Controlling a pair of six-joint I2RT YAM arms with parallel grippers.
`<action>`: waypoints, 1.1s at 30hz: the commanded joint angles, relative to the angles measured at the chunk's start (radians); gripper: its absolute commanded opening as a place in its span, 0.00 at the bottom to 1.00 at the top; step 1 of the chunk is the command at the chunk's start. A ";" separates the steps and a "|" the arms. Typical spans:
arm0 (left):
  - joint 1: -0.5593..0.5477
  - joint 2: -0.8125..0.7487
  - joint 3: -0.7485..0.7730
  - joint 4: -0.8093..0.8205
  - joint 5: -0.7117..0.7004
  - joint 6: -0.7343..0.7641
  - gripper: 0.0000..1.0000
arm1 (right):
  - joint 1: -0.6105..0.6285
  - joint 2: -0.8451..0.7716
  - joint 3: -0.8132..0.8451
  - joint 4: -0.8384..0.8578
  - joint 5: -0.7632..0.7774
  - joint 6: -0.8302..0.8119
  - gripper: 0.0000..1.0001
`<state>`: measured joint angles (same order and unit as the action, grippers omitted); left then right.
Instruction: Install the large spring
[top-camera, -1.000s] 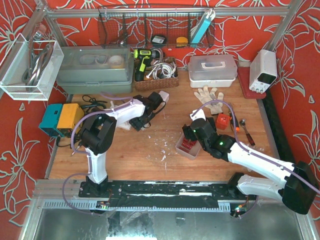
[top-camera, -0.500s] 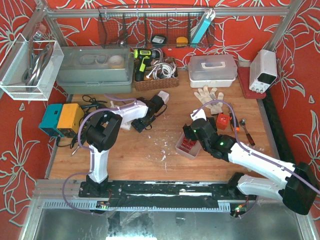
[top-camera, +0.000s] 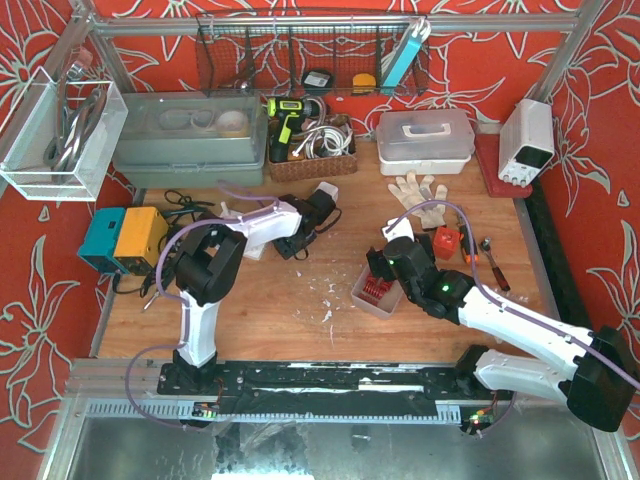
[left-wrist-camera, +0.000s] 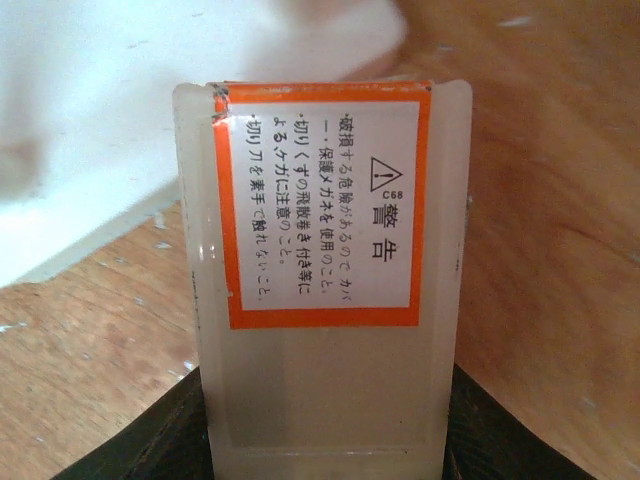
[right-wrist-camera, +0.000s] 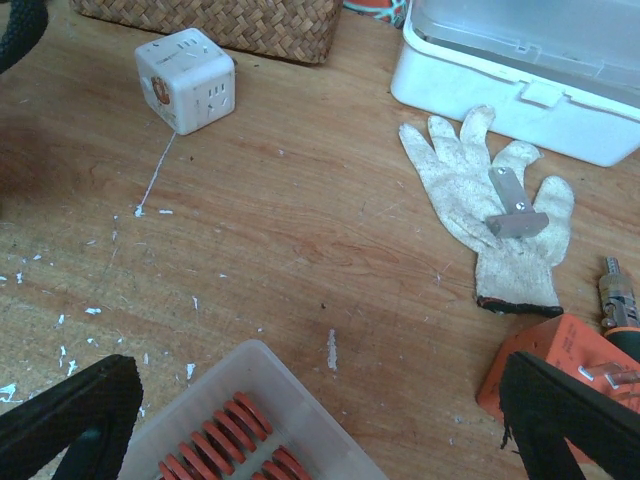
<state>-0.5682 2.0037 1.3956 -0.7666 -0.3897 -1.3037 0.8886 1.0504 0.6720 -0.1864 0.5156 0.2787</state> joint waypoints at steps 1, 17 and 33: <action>-0.057 -0.026 0.074 0.006 -0.118 0.112 0.39 | 0.008 -0.015 0.003 -0.010 0.032 -0.001 0.98; -0.018 0.154 0.225 0.261 -0.116 0.679 0.28 | 0.007 -0.062 -0.014 -0.004 0.042 0.004 0.98; 0.116 0.139 0.106 0.493 0.110 0.780 0.46 | 0.007 -0.040 -0.011 0.000 0.043 0.000 0.98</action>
<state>-0.4538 2.1460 1.5185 -0.3321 -0.3523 -0.5724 0.8890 1.0019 0.6701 -0.1867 0.5266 0.2783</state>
